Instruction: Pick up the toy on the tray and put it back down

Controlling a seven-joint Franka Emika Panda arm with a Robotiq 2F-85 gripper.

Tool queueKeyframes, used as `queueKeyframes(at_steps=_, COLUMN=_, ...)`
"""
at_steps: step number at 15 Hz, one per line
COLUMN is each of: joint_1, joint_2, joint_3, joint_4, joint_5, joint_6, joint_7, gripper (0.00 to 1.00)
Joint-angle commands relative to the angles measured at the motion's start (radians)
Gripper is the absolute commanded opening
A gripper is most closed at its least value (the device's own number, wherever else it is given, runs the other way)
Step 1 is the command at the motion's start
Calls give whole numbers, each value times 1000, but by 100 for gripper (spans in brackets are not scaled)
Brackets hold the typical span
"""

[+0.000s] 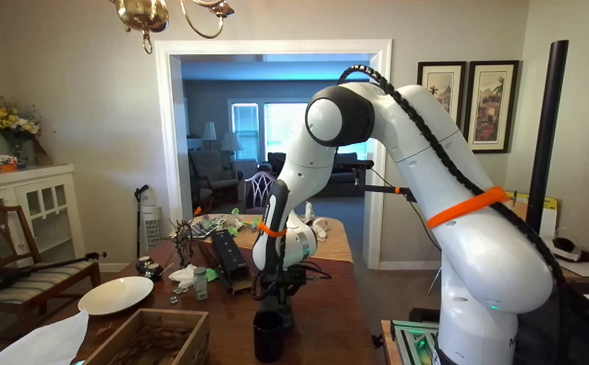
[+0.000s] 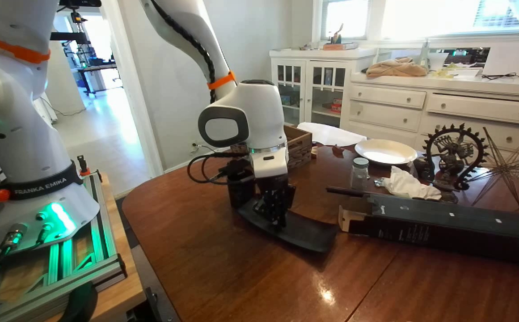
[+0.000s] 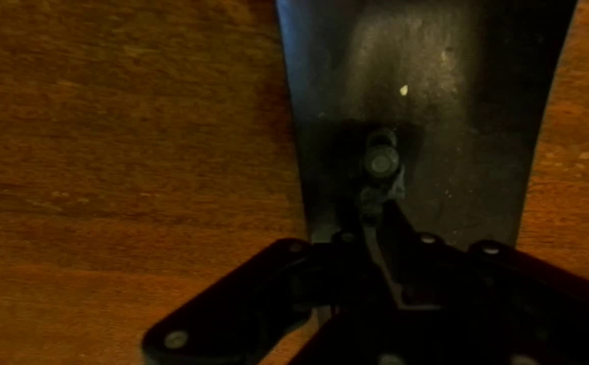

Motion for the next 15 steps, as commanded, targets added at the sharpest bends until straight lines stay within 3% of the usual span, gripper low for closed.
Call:
queueKeyframes(at_steps=1, joint_1=16, joint_2=9, joint_3=-13, joint_4=17, joint_5=35, joint_6=-22, joint_7=2, gripper=4)
queueKeyframes(at_steps=9, joint_1=174, joint_2=1, joint_3=-212, joint_4=85, joint_5=-106, joint_6=-309, joint_7=196, gripper=4)
queueKeyframes(at_steps=15, joint_1=220, joint_2=37, joint_3=-248, joint_4=177, joint_5=-302, joint_6=-516, joint_7=423, gripper=4)
